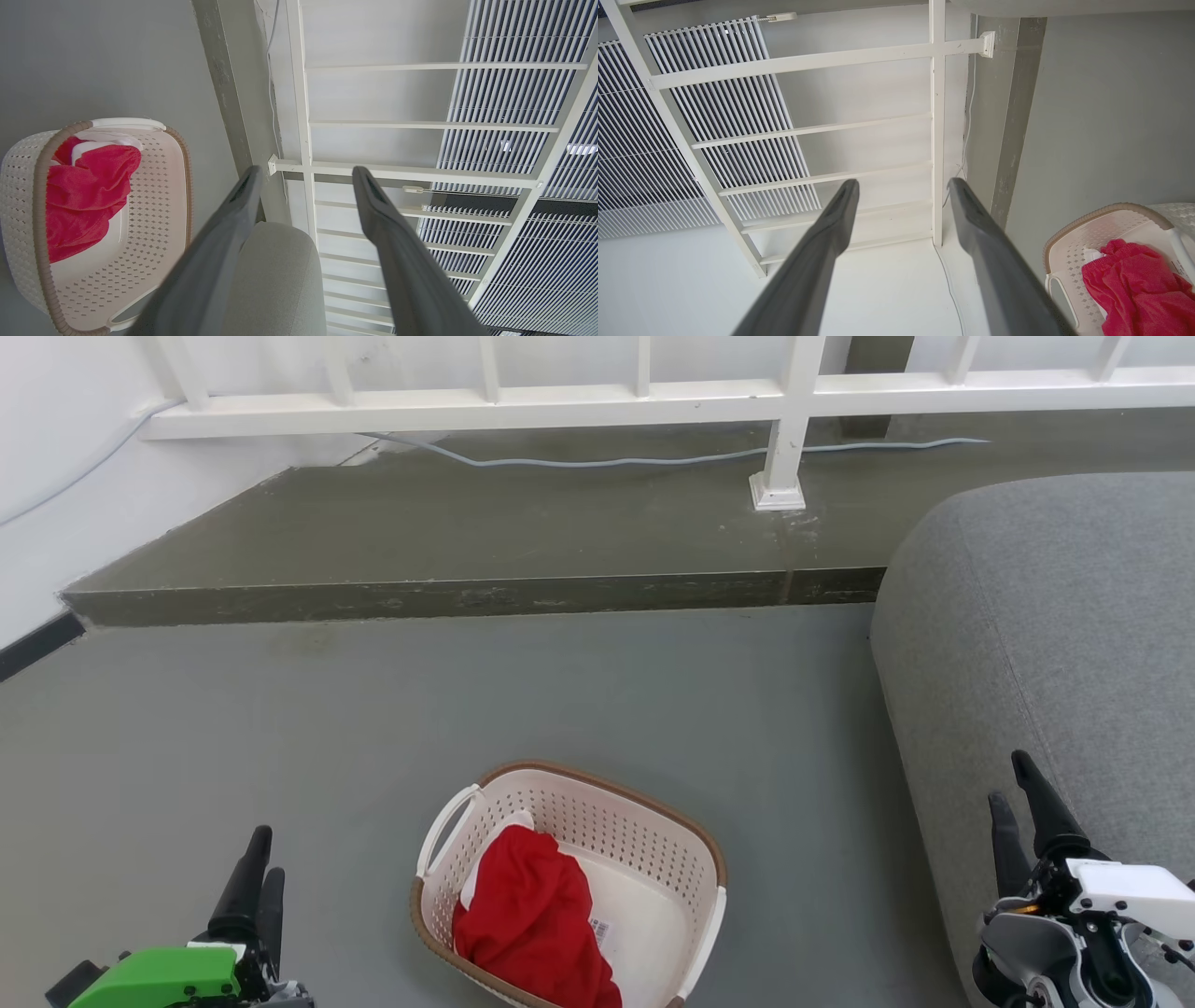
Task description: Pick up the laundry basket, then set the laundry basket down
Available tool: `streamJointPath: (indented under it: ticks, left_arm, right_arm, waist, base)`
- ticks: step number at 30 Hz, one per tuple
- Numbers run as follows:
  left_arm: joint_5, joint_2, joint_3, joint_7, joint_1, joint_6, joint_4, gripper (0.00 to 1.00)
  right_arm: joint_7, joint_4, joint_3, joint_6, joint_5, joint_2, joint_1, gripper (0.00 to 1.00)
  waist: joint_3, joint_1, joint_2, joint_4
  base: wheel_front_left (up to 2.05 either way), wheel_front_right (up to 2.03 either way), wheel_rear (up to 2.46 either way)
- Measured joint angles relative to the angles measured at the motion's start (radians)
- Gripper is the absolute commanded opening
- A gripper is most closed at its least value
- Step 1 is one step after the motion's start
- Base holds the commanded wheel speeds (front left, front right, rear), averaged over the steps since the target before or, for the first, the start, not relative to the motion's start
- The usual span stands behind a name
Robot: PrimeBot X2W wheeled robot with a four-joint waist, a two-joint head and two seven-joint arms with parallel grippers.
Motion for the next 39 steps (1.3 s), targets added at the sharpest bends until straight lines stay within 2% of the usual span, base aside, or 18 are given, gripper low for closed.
streamJointPath:
  ticks: [7, 17, 29, 39]
  left_arm:
    - [0.034, 0.0, -0.013, -0.019, 0.0, 0.0, -0.008, 1.0]
    - [0.139, 0.0, -0.021, -0.05, 0.0, 0.009, -0.046, 1.0]
    - [0.357, 0.001, -0.03, -0.085, 0.0, 0.033, -0.111, 1.0]
    - [0.581, 0.016, -0.079, -0.114, 0.007, 0.054, -0.154, 1.0]
  right_arm:
    - [-0.017, -0.004, 0.015, 0.0, -0.03, 0.0, 0.0, 1.0]
    - [-0.048, -0.033, 0.03, -0.01, -0.168, -0.002, 0.0, 1.0]
    - [-0.087, -0.083, 0.076, -0.044, -0.388, -0.007, 0.0, 1.0]
    - [-0.118, -0.1, 0.137, -0.072, -0.568, -0.012, 0.008, 1.0]
  waist:
    - [0.0, 0.0, 0.0, 0.001]
    - [-0.001, 0.0, 0.0, 0.002]
    - [-0.006, 0.0001, 0.0, 0.003]
    - [-0.012, 0.0001, 0.0, 0.004]
  base:
    - [0.0, 0.0, 0.0]
    - [0.0, 0.0, 0.0]
    - [0.0, 0.0, 0.0]
    - [0.0, 0.0, 0.0]
